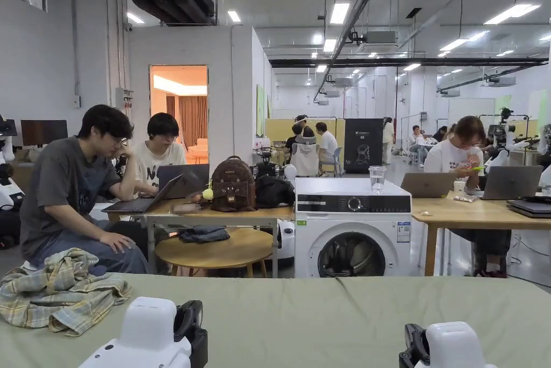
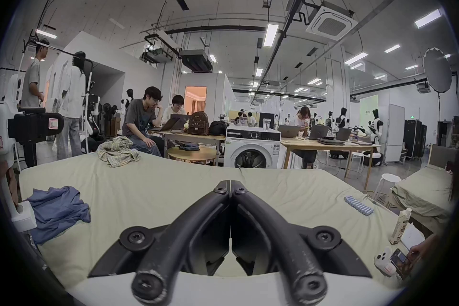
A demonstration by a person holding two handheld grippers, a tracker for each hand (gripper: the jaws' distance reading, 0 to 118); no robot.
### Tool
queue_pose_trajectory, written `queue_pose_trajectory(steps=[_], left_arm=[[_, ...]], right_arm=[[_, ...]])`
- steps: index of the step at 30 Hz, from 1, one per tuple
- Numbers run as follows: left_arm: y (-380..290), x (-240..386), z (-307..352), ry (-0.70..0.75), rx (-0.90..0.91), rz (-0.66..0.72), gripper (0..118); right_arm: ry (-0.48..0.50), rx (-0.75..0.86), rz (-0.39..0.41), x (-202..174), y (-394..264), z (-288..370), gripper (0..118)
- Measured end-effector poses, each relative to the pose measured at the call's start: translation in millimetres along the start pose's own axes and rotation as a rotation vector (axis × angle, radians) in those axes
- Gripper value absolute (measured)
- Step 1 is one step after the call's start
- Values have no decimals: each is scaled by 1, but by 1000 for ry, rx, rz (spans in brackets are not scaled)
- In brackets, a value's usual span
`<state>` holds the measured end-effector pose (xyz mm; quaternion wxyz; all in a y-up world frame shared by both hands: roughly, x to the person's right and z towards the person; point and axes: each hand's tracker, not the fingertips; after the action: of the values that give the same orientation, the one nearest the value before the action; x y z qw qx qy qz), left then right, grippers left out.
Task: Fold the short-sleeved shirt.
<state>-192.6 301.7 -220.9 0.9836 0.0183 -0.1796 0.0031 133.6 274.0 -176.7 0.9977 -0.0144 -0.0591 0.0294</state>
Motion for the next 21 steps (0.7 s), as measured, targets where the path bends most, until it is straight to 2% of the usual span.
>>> queue_pose_trajectory(steps=[21], left_arm=[[-4, -6, -2, 18, -4, 27, 0]], right_arm=[[-6, -11, 0, 2, -4, -1, 0]])
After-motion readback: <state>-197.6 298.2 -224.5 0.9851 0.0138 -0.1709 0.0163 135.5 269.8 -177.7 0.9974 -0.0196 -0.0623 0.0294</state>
